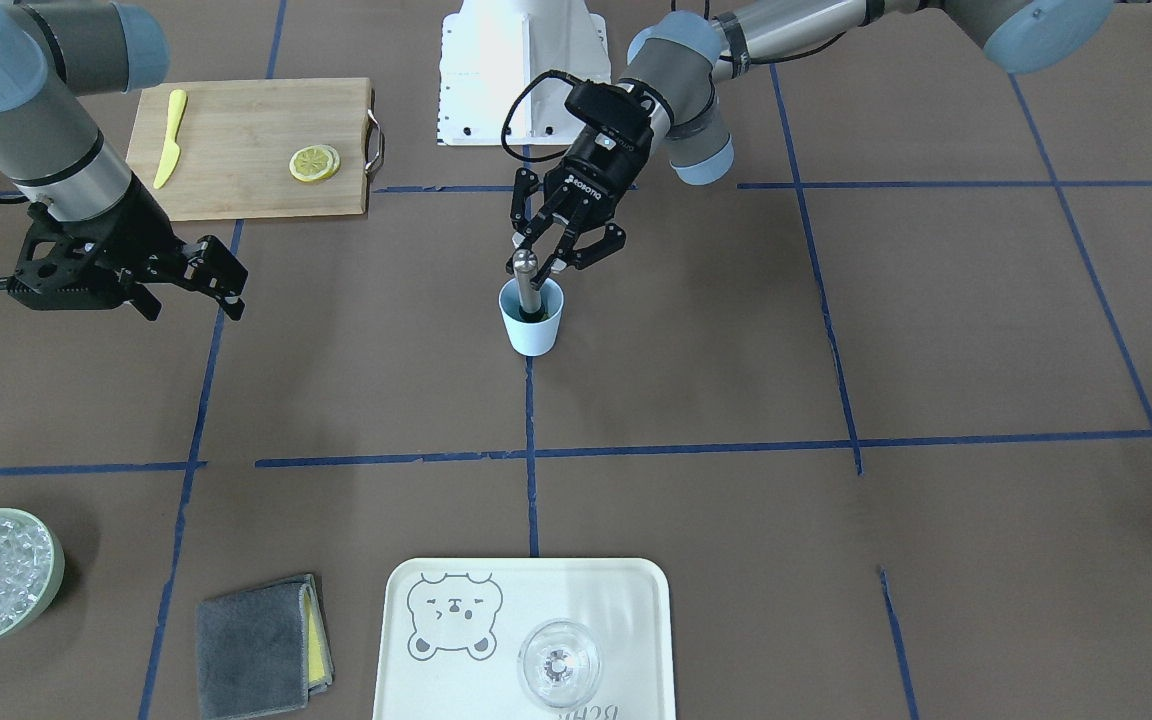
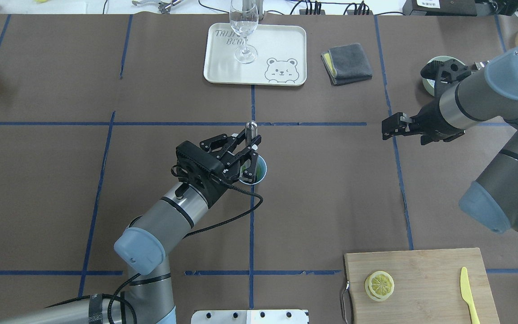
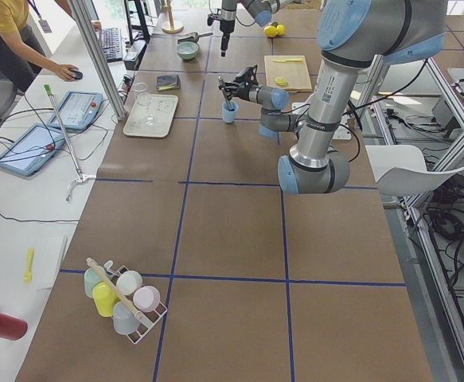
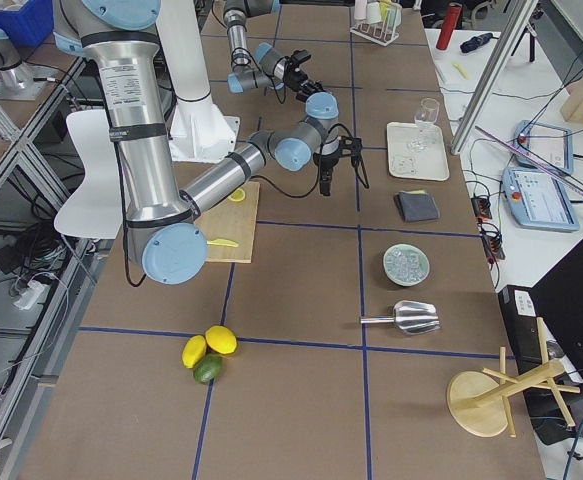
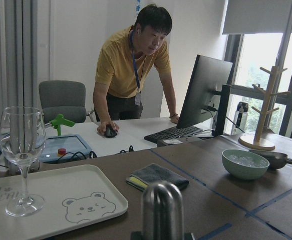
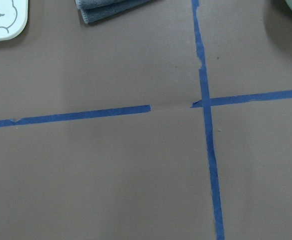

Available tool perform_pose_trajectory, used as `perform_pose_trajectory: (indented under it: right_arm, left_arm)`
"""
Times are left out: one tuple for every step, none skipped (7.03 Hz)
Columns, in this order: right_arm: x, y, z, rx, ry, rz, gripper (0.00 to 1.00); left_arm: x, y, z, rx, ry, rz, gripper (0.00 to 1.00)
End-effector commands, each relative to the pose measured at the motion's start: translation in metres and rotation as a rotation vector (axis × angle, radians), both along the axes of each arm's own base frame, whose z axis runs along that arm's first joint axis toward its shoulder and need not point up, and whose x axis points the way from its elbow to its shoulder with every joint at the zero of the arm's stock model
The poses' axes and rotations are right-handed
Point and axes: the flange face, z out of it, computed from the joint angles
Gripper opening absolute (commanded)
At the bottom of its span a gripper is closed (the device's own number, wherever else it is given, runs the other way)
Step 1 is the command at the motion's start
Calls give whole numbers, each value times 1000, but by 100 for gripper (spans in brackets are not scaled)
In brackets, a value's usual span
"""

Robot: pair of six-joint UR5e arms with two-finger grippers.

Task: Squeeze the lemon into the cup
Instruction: 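Press the metal cylinder down into the cup onto the lemon slice, then lift the metal cylinder out of the cup with the left gripper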

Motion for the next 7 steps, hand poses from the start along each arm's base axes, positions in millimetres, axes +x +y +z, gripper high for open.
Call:
perform_pose_trajectory:
  right_arm:
    - [-1,0,-1,0,-1,2,100]
    - [-1,0,-1,-1,-1,3,100]
    - [-1,0,-1,-1,-1,3,100]
    - [-1,0,-1,0,-1,2,100]
    - [-1,0,0,-2,0,3,100]
    - [-1,0,0,-5,-1,4,100]
    - [-1,-1,1,-9,1,6,100]
  left_arm:
    - [-39,-19,-33,34,66,-41,0]
    - [-62,-27,-48,74,66,-84,0]
    - [-81,-30,-63,95,91,-108,0]
    - [-95,-40,-67,99,99,-131,0]
    - [-108,-55,-70,97,100,-155,0]
    - [-118,-70,-58,99,59,-154,0]
    - [-138,-101,-41,82,10,-106,0]
